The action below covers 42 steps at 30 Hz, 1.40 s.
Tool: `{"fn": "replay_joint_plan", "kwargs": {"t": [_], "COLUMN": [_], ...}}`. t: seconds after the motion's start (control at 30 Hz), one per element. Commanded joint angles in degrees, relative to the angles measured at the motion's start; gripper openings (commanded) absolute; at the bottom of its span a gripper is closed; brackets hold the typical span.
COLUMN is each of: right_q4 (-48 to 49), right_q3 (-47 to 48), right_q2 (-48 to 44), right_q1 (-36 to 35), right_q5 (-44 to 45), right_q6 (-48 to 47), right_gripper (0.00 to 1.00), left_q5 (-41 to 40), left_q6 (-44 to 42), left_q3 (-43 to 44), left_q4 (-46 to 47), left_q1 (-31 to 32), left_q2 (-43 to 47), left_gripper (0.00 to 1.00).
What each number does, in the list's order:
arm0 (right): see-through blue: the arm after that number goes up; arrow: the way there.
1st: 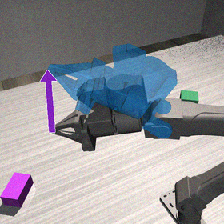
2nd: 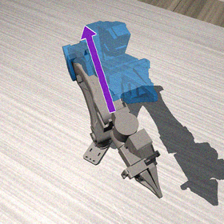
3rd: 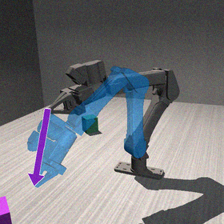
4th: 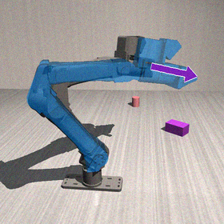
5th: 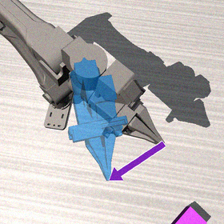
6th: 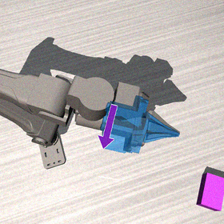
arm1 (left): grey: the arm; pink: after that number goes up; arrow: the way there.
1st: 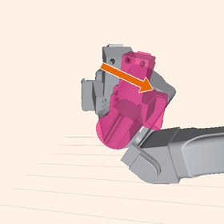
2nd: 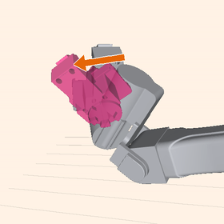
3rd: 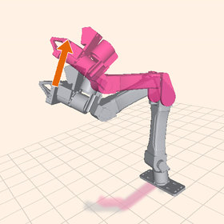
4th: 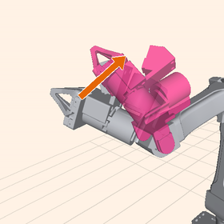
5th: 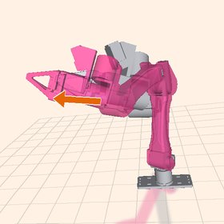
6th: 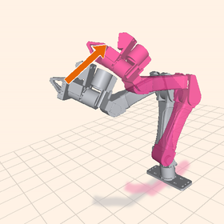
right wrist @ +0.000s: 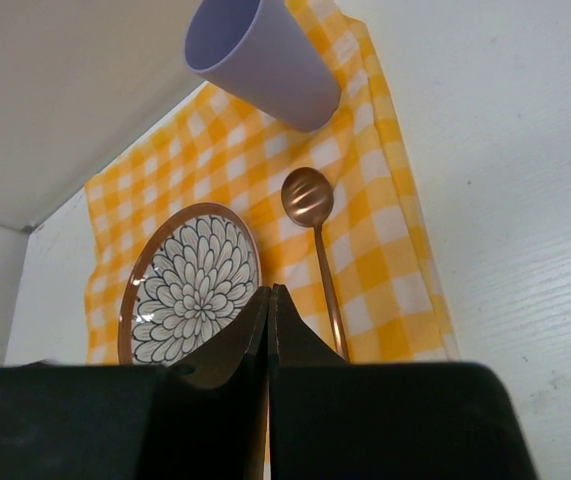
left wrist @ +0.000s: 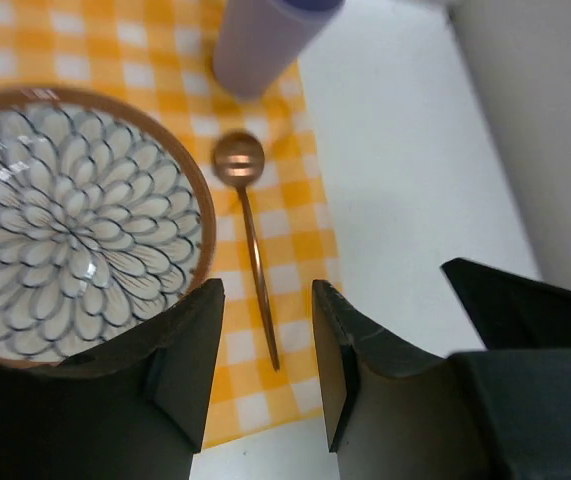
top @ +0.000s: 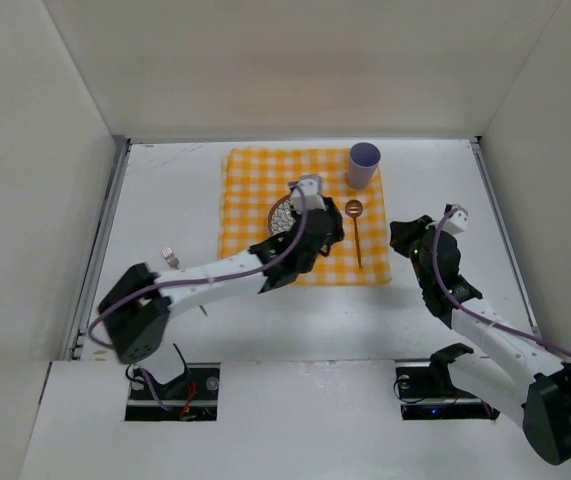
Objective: Set the dinner table for one person
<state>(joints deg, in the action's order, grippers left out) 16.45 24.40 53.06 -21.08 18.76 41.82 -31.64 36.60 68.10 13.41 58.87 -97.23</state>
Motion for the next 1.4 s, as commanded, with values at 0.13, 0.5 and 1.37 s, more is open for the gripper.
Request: {"fn": "replay_joint_plan", "kwargs": {"t": [0.13,0.5,1.37], "right_q4": [5.0,7.8,8.1], "right_q3": [0.9,2.0,2.6], "right_q2": [1.8,7.9,9.9], "right_q1": [-2.9,-5.2,-5.6], "right_q5": [-2.7,-3.7,-2.9], "right_q6": [-1.8,-2.5,-4.2], "right_gripper": [0.0,0.12,0.26], "left_q5": [-16.6,-5.0,4.0], "left_q6": [0.6,11.9,9.6], "left_q3": [-24.5,-41.5,-46.3], "left_q4": [-11.5,-31.4,-19.6], "left_q1": [-10.4,-34.2,-44.1], "left_q2": [31.3,45.6,35.8], "left_gripper": [0.38,0.36,0.06]}}
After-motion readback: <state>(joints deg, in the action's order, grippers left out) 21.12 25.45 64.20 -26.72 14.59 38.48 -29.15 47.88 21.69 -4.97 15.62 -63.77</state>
